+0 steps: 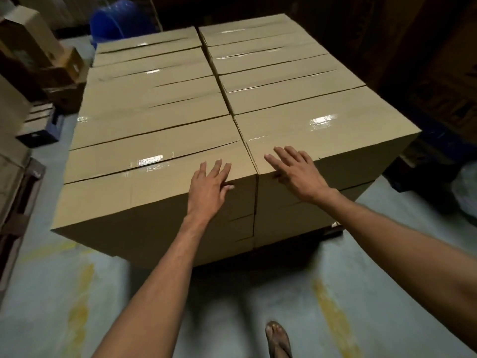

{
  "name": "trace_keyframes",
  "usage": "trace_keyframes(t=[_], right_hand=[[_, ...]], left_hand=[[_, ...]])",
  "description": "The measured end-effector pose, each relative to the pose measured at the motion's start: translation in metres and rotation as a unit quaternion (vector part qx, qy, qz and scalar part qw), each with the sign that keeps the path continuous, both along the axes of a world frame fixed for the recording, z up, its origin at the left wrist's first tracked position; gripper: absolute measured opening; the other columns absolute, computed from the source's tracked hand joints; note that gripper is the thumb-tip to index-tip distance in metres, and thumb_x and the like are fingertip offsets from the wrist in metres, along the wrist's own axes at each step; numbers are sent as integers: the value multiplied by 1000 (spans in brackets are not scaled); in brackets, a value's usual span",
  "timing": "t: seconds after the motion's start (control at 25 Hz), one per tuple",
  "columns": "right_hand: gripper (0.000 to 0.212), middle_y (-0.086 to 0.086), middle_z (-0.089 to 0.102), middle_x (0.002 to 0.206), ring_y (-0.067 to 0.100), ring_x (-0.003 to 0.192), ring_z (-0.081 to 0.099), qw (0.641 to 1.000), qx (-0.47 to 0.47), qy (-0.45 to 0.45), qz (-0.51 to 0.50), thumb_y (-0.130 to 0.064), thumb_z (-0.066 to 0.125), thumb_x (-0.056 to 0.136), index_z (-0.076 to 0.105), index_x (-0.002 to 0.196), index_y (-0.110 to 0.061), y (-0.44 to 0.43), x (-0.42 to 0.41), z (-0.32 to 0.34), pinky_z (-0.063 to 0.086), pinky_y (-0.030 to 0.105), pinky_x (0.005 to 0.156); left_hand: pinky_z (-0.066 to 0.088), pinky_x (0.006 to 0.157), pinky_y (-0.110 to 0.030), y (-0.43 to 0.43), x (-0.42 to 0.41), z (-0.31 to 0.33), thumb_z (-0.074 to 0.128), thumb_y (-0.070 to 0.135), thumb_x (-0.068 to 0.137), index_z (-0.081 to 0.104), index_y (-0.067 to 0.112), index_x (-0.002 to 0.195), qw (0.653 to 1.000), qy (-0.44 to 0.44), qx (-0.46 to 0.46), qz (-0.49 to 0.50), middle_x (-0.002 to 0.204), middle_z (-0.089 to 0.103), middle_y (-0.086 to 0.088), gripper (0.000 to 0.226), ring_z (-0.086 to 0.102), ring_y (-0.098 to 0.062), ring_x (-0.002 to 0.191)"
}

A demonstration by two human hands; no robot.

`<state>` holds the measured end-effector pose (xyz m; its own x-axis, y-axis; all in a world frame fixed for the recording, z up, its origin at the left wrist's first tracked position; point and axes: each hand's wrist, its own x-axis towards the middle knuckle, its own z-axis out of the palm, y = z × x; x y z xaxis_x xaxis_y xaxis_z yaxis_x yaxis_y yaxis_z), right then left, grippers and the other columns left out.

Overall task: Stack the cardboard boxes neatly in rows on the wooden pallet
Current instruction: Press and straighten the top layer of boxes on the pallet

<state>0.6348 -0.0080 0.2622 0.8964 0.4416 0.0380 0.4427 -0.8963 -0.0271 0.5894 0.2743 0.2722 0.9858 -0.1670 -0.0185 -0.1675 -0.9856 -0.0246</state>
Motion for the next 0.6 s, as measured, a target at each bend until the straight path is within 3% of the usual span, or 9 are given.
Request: trace_keyframes(t=[0.6], right_hand=[[82, 4, 10, 171, 31, 157, 6, 1000, 13, -22, 13, -32, 61, 101, 8, 162, -41, -4, 12, -11, 11, 50, 125]], left_hand=[[21, 125, -55, -27, 6, -4, 38, 56, 104, 11, 33, 163, 998, 3, 4, 68, 170, 15, -5, 69, 14, -41, 155]])
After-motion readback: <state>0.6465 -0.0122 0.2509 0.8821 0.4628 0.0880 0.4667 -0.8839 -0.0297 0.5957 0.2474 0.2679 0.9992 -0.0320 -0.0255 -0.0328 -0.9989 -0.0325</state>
